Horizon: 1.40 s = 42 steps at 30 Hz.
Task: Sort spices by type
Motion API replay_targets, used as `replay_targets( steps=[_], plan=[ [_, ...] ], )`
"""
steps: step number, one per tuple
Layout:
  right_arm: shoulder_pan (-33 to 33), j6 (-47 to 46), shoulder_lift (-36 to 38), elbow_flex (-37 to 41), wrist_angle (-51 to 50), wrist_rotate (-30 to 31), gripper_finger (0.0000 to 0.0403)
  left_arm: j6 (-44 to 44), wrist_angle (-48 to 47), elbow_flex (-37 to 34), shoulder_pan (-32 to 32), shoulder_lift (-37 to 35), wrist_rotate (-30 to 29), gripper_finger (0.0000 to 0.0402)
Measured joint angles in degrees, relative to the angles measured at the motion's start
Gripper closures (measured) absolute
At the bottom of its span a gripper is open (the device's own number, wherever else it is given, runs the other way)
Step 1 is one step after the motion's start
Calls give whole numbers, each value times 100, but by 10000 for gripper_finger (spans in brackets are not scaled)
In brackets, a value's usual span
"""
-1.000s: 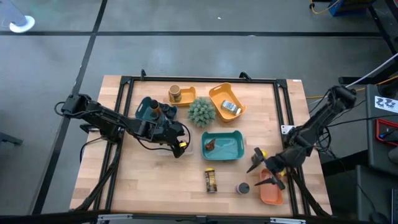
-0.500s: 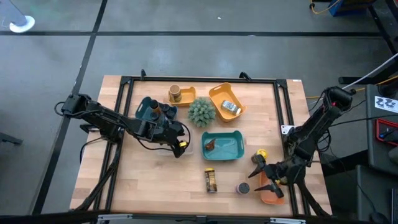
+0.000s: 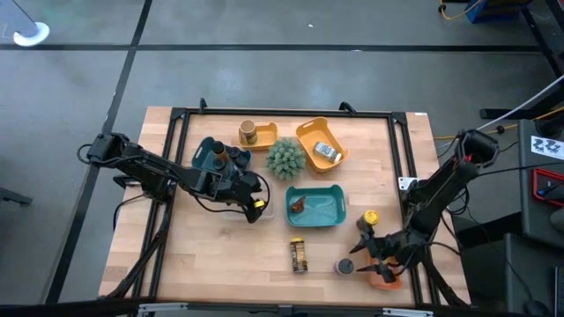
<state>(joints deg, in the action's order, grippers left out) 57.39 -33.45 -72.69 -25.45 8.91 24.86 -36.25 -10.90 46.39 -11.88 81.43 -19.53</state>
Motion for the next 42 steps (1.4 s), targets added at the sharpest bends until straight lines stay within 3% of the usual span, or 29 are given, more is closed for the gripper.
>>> replay_targets(
  steps=[29,42],
  plan=[
    [-2,-79,-251,0,467,107,130,0,-2,0,-2,0,0,153],
    [-2,74,-1178,0,1395,293,130,0,-1,0,-2,2,-1,153]
  ],
)
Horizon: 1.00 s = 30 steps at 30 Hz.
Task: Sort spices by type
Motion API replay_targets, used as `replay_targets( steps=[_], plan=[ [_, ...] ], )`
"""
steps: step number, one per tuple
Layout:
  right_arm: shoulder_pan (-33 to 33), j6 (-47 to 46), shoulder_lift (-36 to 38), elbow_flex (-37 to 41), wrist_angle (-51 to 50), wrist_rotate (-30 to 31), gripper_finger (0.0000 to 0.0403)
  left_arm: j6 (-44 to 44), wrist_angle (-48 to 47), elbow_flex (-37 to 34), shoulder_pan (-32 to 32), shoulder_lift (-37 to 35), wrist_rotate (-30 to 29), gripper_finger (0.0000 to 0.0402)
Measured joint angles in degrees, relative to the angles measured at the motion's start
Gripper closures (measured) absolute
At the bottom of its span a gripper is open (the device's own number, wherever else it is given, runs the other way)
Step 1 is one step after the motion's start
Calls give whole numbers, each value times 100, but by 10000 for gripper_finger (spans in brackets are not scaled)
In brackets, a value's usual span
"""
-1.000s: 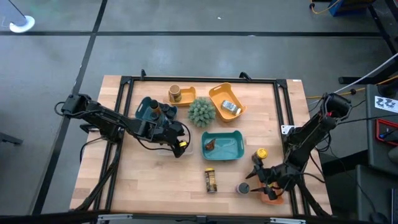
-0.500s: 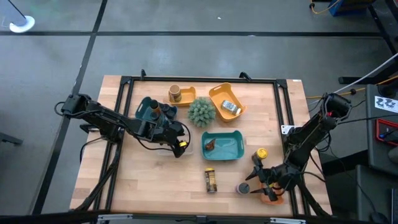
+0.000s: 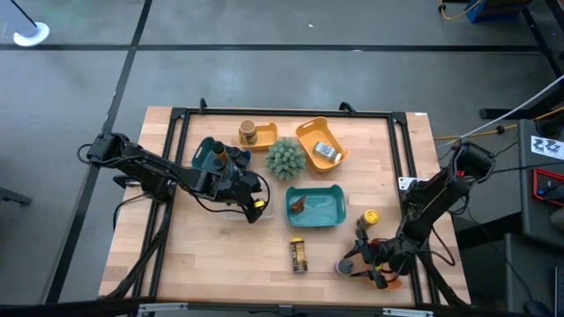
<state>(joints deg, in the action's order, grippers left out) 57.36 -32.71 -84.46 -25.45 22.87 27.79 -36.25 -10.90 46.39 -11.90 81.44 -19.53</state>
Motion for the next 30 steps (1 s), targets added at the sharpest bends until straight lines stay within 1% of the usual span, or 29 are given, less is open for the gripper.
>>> replay_targets(
  steps=[6,8,14,17,21,24,27,30],
  plan=[
    [-2,24,-285,1,337,229,130,0,1,0,0,1,1,153],
    [-2,166,-333,0,485,269,130,0,1,0,0,1,0,153],
    [-4,747,-394,0,896,286,130,0,1,0,0,1,-2,153],
    [-58,770,-394,0,924,315,130,0,3,-2,0,1,-2,153],
    [-229,765,-394,0,927,167,133,0,1,-2,1,1,-2,153],
    [-388,769,-394,0,926,-31,153,0,2,-2,0,1,-2,153],
    [-534,771,-394,-3,955,-224,187,0,2,-2,0,1,-2,153],
    [-619,852,-394,-4,1010,-296,218,0,3,-2,0,1,-2,153]
  ],
)
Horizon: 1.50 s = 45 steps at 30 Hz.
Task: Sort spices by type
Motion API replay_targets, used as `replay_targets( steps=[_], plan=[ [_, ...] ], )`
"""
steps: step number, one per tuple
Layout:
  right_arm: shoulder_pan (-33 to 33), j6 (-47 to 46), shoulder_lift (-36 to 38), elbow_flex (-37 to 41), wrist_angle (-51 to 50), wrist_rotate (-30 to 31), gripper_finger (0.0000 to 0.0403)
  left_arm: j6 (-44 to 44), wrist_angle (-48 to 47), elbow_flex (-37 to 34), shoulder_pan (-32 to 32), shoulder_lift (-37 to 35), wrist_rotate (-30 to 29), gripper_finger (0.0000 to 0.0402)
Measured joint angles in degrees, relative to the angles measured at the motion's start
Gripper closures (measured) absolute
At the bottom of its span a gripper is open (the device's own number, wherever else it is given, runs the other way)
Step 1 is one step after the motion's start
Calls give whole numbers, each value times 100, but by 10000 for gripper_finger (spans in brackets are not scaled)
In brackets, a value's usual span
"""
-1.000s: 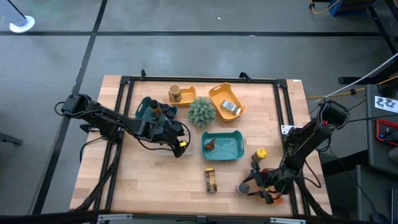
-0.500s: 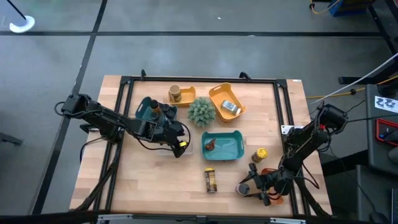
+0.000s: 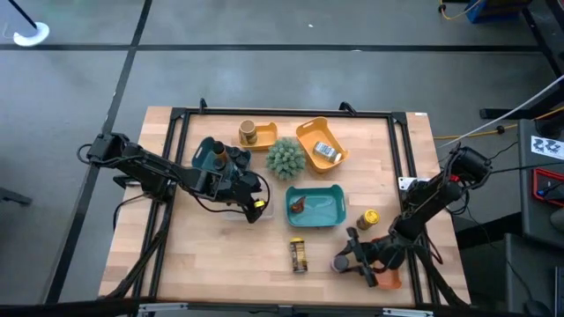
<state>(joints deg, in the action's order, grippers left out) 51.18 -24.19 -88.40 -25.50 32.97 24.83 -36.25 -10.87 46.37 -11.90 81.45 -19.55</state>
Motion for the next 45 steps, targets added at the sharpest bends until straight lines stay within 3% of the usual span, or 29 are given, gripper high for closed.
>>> replay_targets(
  steps=[10,24,35,45],
  plan=[
    [-267,765,-4,4,802,283,217,384,916,-2,-11,0,0,153],
    [-1478,2099,24,-616,1111,200,217,1496,2155,-2,-430,3,2,153],
    [-2428,1994,26,-1053,978,118,216,2357,2867,-2,-778,17,-222,153],
    [-2697,1339,26,-1333,298,-143,215,3202,3895,-2,-754,486,-384,153]
  ],
)
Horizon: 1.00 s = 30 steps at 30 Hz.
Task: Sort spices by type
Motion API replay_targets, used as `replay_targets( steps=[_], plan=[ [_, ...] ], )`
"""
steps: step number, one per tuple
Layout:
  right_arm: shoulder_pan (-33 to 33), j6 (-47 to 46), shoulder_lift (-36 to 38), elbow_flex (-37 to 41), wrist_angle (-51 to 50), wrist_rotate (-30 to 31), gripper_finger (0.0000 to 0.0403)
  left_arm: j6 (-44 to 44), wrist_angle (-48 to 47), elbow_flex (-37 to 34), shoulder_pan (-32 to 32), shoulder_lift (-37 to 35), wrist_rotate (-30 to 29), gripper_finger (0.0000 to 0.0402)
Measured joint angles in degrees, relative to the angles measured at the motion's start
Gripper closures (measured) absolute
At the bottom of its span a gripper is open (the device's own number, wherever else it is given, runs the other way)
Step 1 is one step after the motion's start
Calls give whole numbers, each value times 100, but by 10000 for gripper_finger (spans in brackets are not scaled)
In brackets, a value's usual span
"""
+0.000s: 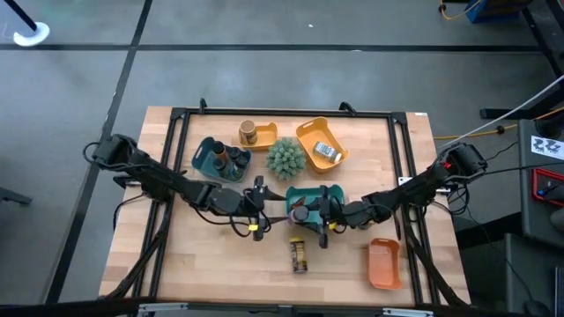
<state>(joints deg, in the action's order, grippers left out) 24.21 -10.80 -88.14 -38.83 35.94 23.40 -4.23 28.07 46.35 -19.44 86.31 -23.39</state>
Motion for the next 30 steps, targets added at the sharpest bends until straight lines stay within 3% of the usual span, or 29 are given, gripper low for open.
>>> replay_targets(
  steps=[15,30],
  plan=[
    [4,-264,0,-2,-44,-9,215,-220,1143,128,7,894,51,153],
    [4,-267,0,-2,-189,-1,214,-288,1146,688,197,1442,59,155]
  ],
)
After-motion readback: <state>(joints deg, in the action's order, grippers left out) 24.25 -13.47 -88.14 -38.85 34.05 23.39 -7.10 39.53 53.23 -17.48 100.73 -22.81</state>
